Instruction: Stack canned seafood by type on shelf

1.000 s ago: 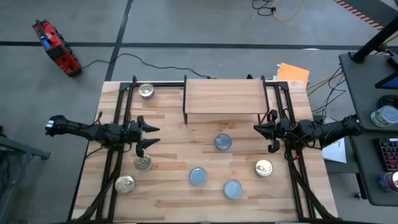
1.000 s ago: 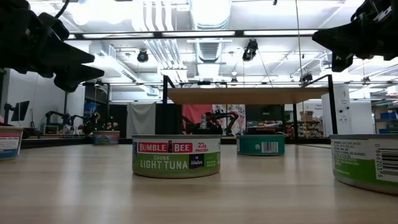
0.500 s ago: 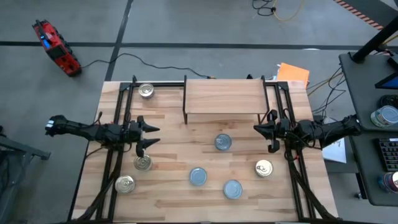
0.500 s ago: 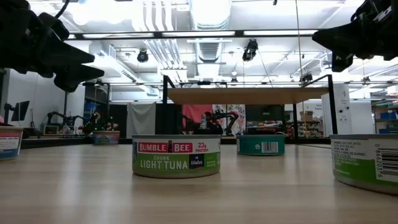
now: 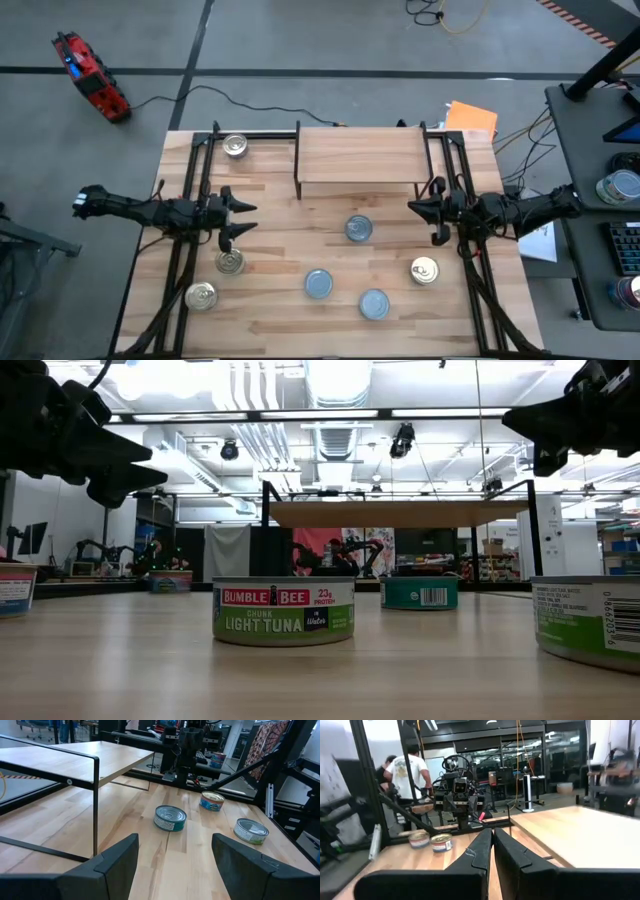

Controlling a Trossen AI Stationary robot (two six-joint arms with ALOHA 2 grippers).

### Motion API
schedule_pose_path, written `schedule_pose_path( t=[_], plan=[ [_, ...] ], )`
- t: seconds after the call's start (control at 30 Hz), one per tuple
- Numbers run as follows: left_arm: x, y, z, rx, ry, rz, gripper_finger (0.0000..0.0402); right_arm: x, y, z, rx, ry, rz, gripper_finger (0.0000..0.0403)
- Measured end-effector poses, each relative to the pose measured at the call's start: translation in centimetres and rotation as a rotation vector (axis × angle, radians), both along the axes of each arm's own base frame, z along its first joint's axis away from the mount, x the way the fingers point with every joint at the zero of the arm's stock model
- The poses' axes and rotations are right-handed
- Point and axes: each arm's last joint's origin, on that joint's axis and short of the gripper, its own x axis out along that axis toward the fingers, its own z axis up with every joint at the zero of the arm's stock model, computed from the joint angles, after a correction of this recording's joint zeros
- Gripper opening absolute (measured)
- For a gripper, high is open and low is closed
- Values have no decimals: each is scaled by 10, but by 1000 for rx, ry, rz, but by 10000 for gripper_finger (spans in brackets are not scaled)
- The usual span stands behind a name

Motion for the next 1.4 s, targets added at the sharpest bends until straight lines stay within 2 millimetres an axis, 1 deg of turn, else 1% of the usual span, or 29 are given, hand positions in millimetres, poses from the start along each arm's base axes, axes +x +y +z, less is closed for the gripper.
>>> schedule_pose_path(
  t=[0.1,0.27,0.33,0.4,0.53,0.57,0.63,0.7,0.83,0.9,1.0,1.1,1.2,1.3,1.4],
  plan=[
    [0,0,0,0,0,0,237,-1,0,4,118,-45,18,13],
    [0,0,0,0,0,0,237,-2,0,16,176,-74,29,13],
    [0,0,0,0,0,0,237,-4,-1,23,228,-102,40,13],
    [0,0,0,0,0,0,237,-5,-2,32,302,-136,30,13],
    [0,0,0,0,0,0,237,-10,-6,54,597,-248,-30,13],
    [0,0,0,0,0,0,237,-10,-7,61,634,-267,-33,13],
    [0,0,1,-6,-6,4,237,-11,-7,74,650,-285,-29,13],
    [0,1,5,-84,-68,52,237,-9,-7,90,656,-300,-38,13],
    [-1,3,24,-354,-296,105,237,-2,-6,125,635,-308,-66,13],
    [-2,4,32,-482,-403,93,237,3,-5,141,606,-268,-81,13],
    [-5,4,41,-486,-490,87,237,13,-4,158,603,-161,-143,13],
    [-7,5,47,-505,-560,74,237,26,-3,168,612,10,-219,13],
    [-9,5,51,-621,-625,51,237,33,-1,175,618,165,-282,13],
    [-10,9,51,-733,-675,144,237,36,-1,186,631,291,-336,13],
    [-11,11,51,-746,-695,235,237,32,-2,199,641,395,-387,13]
  ],
)
